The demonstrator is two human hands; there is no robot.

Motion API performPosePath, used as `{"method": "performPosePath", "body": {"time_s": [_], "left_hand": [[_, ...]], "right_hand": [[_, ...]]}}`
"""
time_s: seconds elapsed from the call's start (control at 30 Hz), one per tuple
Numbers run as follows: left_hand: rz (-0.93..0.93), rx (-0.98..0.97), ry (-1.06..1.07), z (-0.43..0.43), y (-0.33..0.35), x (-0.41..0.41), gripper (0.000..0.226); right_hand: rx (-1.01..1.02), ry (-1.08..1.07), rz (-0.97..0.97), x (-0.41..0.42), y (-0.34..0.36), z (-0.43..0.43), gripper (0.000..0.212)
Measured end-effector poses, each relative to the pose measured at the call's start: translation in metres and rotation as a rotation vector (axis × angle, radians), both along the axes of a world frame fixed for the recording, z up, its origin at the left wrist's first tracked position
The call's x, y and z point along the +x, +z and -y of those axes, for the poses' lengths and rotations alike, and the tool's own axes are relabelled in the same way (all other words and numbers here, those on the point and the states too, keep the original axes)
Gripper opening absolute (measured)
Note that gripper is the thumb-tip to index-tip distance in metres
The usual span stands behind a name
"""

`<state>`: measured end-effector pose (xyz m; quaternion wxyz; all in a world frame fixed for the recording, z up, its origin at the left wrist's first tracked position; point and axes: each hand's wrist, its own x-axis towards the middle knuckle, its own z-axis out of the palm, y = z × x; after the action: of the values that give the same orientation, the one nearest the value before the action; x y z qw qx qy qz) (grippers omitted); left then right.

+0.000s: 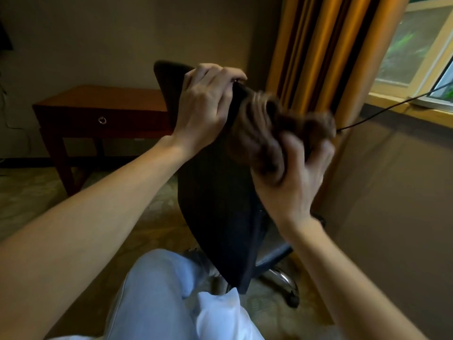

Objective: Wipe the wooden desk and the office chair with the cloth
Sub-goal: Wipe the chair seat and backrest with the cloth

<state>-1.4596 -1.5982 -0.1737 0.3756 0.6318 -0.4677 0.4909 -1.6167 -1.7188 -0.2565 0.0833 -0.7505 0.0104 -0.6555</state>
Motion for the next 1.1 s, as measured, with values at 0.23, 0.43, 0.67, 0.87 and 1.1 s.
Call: {"method": "performPosePath", "body": {"time_s": [0.23, 0.43, 0.67, 0.87, 1.1], "left_hand": [[-0.049, -0.042, -0.135, 0.025, 0.006, -0.016, 0.025], [-0.012, -0.034, -0.201, 0.062, 0.012, -0.044, 0.027], [0.093, 0.169, -0.090, 0.062, 0.025, -0.050, 0.037], [-0.110, 0.113, 0.156, 0.023, 0.013, -0.007, 0.043], [-0.156, 0.056, 0.186, 0.056, 0.022, 0.000, 0.039]], "right_hand": [[-0.224, -0.289, -0.133, -0.014, -0.077, 0.049, 0.020], [-0.206, -0.336, -0.589, -0.066, -0.190, 0.096, 0.031], [-0.247, -0.318, -0.250, -0.096, -0.062, 0.088, 0.034], [-0.327, -0.435, 0.005, -0.050, 0.077, 0.077, 0.046], [-0.056, -0.530, -0.518, -0.038, -0.127, 0.137, 0.067]]}}
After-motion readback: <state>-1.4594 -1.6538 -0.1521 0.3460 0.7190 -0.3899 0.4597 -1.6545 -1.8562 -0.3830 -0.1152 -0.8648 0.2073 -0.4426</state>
